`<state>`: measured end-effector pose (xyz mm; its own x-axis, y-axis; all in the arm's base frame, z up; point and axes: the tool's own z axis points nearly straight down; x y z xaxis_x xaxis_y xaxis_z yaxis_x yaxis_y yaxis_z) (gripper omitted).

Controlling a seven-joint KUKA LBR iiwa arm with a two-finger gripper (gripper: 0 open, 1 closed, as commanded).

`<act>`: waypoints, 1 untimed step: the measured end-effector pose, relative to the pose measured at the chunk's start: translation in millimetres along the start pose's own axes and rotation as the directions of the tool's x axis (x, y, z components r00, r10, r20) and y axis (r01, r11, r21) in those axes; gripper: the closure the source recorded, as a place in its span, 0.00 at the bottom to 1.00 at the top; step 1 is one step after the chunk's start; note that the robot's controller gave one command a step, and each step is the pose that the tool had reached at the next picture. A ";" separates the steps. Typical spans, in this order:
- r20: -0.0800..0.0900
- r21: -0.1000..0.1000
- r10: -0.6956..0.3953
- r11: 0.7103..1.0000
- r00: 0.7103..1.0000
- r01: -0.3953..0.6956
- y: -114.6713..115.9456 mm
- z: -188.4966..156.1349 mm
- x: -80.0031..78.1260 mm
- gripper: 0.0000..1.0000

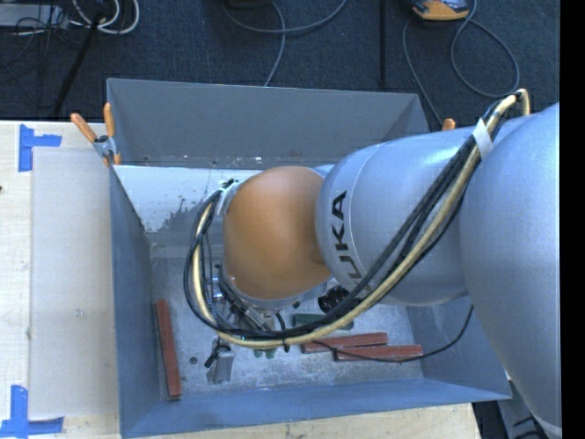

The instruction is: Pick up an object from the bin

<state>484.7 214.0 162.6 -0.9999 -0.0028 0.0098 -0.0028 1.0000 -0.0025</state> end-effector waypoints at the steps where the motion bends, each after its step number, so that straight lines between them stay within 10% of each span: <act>1: 0.003 0.003 -0.094 0.996 0.996 0.094 -61.8 97.1 -37.5 0.00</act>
Offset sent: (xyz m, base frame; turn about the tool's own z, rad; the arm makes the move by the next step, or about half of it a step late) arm 0.0376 -0.0580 -0.0926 -0.0984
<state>521.4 152.0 65.3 -0.9953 -0.0965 0.0074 -0.0965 0.9953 -0.0042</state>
